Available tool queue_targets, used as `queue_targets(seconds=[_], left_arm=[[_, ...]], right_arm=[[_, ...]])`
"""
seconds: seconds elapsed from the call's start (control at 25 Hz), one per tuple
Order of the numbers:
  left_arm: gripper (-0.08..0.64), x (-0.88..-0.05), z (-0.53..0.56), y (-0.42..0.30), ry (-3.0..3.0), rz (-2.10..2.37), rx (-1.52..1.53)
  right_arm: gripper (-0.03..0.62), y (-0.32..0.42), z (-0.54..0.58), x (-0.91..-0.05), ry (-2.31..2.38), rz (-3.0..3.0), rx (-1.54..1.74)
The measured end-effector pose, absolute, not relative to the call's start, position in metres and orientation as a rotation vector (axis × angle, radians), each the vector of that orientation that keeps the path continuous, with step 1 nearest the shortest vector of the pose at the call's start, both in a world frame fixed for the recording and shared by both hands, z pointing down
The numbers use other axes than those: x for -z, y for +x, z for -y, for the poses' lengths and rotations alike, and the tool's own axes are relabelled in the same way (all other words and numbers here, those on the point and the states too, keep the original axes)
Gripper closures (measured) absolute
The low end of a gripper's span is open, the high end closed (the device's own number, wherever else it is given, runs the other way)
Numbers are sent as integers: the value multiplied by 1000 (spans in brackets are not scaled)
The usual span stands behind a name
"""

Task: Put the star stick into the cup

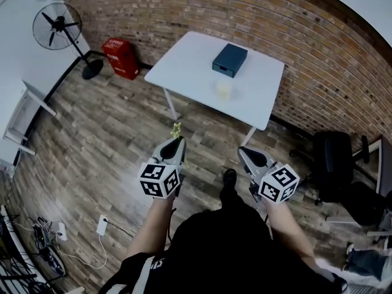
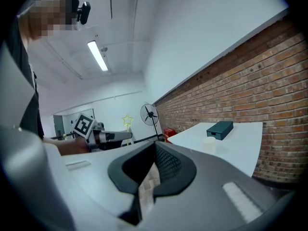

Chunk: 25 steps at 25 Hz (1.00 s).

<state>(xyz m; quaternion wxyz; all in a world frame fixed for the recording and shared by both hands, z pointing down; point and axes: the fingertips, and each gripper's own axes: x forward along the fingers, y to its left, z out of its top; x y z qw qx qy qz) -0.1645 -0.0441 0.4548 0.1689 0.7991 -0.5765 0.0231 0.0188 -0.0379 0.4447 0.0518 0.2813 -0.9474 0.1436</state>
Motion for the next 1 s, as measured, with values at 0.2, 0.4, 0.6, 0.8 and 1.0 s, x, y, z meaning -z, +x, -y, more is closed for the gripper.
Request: queue_targets(seconds=[0.2,0.4,0.6,0.8,1.0], left_arm=[[540,-454,100,-171,2258,1679,-93],[540,-449,176,-172,2250,1720,-118],[540,-439,258,-170,2247,1762,-154],[540,-439,314,-161,2228,1772,-164],[540,-447,348,-153,2207,1753,-136]], right_arm=[[592,9,100,-452,825,2868,-342],[592,14,180,-452,829,2877,-353],[592,32,270,-457,870,2832,-352],[592,40,337,-457,879,2823,-337],[592,38,364,-459,826,2818,-337]])
